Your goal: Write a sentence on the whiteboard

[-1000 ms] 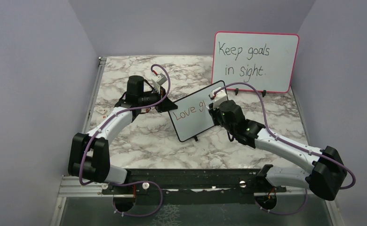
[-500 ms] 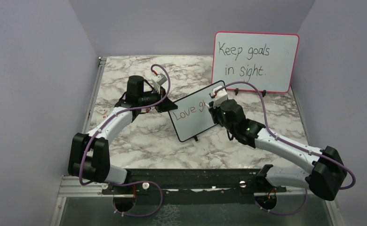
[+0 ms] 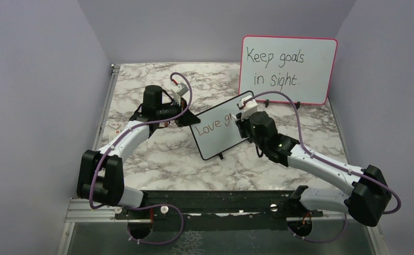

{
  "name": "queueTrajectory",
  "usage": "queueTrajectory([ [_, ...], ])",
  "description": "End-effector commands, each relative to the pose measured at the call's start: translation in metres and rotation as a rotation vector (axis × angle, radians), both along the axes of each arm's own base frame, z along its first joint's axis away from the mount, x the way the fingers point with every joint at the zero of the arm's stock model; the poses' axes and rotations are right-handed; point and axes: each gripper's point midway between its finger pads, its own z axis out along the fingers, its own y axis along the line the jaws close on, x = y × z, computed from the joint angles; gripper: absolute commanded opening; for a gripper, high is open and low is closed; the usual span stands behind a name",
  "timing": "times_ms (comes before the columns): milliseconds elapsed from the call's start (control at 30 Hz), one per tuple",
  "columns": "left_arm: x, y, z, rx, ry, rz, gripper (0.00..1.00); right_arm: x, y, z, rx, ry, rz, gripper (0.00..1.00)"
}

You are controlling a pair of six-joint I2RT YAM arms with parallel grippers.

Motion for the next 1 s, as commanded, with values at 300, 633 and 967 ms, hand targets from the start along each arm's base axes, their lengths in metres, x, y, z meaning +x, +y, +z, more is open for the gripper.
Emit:
queueTrajectory([
  [300,0.003,0.018,-0.054,0.175,0.071,0.086,0.0,0.011,-0.009,0.009,0.015,-0.026,-0.053,0.0],
  [633,0.004,0.019,-0.056,0.181,0.074,0.092,0.0,0.006,-0.012,0.015,0.038,-0.031,-0.045,0.0],
  [967,0.004,0.019,-0.056,0.181,0.073,0.092,0.0,0.0,-0.021,0.006,0.023,-0.007,-0.067,0.01],
])
